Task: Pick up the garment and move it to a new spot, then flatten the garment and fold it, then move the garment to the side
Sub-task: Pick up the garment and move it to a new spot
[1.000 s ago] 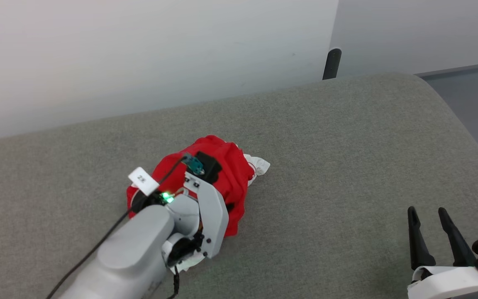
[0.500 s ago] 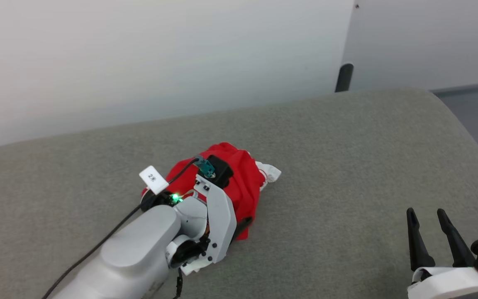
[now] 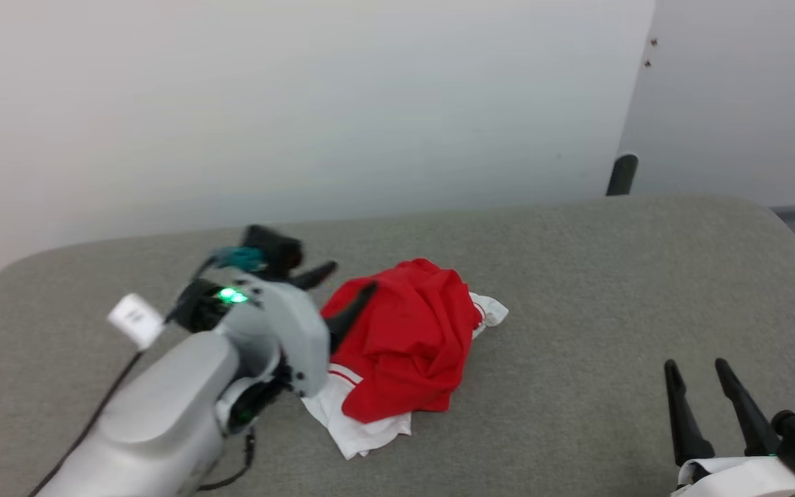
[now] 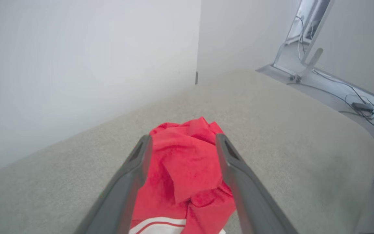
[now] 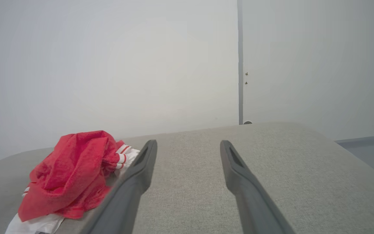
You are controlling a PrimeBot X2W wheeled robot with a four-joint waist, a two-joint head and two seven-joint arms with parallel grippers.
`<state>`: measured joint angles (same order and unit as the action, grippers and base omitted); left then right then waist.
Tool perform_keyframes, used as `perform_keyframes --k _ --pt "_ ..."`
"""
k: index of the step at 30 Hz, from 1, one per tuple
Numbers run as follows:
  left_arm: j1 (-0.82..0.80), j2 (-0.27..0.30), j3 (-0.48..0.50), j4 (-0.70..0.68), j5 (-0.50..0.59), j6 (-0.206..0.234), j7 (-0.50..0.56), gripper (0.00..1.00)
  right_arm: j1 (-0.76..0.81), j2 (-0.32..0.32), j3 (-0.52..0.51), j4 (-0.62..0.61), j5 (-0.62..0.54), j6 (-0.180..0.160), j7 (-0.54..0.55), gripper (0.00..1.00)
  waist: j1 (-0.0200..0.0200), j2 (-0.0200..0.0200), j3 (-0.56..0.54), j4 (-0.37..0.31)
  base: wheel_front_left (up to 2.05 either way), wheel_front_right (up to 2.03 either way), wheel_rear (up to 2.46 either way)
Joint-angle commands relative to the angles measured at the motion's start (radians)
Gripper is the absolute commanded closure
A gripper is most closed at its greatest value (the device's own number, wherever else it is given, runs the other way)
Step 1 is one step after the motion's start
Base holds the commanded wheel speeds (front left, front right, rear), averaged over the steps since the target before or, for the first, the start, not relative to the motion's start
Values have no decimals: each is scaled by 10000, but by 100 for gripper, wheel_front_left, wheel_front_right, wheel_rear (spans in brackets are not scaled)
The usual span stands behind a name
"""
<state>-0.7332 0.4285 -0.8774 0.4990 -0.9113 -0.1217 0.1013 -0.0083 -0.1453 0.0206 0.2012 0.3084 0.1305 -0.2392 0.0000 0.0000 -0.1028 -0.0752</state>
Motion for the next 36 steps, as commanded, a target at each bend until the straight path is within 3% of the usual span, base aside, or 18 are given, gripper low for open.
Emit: perform_keyframes --k 1,10,17,22,31,36 --pt "308 187 210 -3 116 143 -581 0 146 -74 128 -53 -77 4 -80 0 0 0 -235 231 0 0 0" --pt "1739 824 1100 -36 110 417 -3209 0 328 -359 298 -144 -422 4 -202 0 0 0 -447 397 0 0 0" --pt "2823 1088 1975 -136 216 694 -3640 0 471 -474 54 -185 -647 4 -262 0 0 0 -473 339 0 0 0" --pt "3996 1018 3462 -884 953 1116 -3652 0 686 -524 -254 -355 -803 4 -265 0 0 0 -494 242 0 0 0" --pt "6216 442 6213 -2094 2610 1390 -3657 0 935 -639 -777 -563 -925 4 -270 0 0 0 -559 54 0 0 0" --pt "7094 86 7468 -2385 3316 1202 -3658 0 1124 -699 -961 -606 -897 4 -270 0 0 0 -613 15 0 0 0"
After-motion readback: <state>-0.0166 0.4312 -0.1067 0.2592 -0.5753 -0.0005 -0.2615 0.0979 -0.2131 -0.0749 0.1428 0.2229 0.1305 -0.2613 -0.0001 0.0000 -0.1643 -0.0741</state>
